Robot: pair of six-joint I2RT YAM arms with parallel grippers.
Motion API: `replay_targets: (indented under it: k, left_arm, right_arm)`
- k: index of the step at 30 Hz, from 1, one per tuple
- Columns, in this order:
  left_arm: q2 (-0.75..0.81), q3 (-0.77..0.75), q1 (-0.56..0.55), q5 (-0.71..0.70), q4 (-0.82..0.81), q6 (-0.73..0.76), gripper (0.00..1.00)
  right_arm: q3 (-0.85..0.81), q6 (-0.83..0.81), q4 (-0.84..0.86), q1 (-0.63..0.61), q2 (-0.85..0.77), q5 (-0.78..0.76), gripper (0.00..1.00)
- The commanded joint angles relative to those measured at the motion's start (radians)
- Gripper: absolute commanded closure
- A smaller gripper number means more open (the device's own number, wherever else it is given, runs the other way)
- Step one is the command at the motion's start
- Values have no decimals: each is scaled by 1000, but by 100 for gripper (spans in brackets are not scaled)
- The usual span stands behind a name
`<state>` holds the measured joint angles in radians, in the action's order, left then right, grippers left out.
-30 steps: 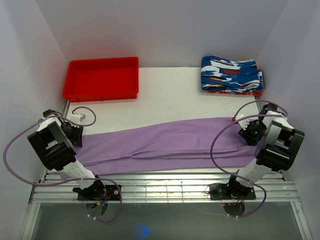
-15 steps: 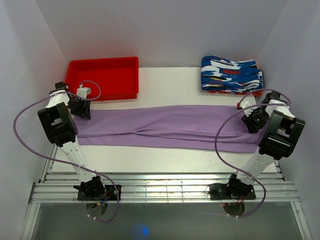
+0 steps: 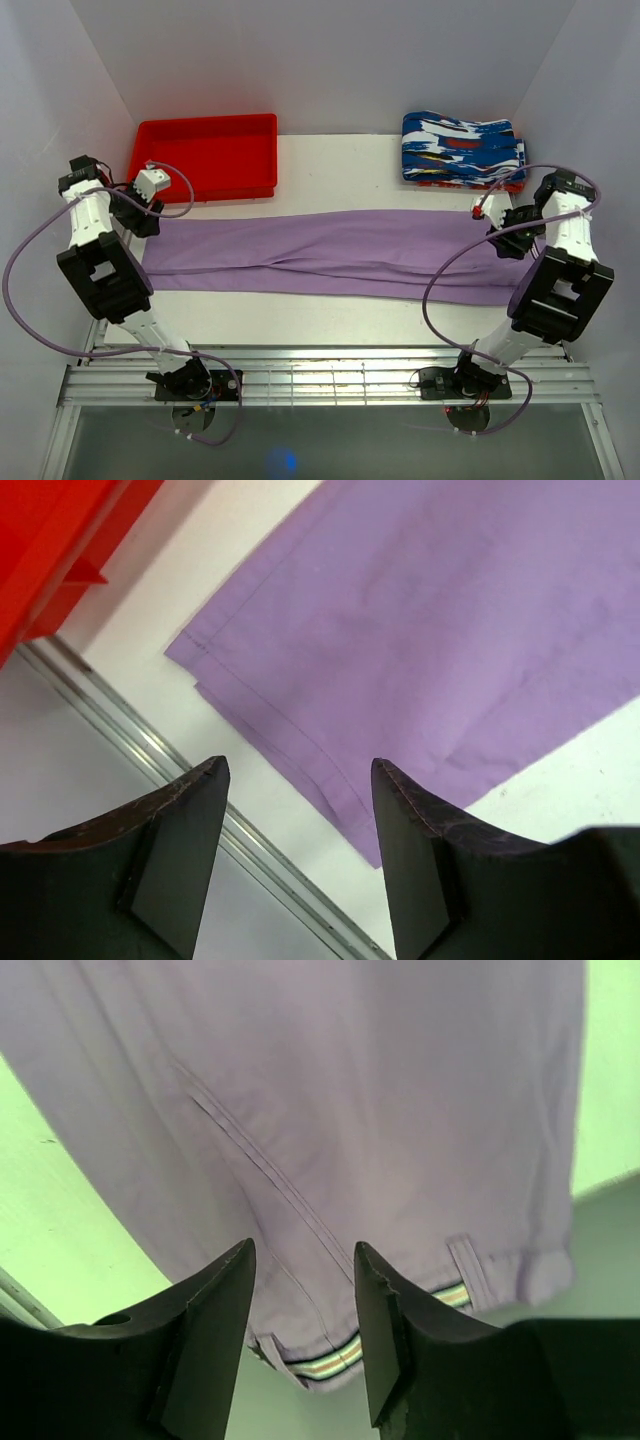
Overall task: Fold and stack the trousers
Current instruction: Fold the trousers
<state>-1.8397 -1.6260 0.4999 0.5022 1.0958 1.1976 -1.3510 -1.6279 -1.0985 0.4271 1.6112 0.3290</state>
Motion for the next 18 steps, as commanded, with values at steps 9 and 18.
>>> replay_targets:
  k: [9,18]
  left_arm:
    - [13,129,3,105,194,378,28]
    - [-9,110,14,116,223,428,29]
  right_arm:
    - [203,-55,18,-163,-2,-77,45]
    - [216,-32,71,-189,33,-73,49]
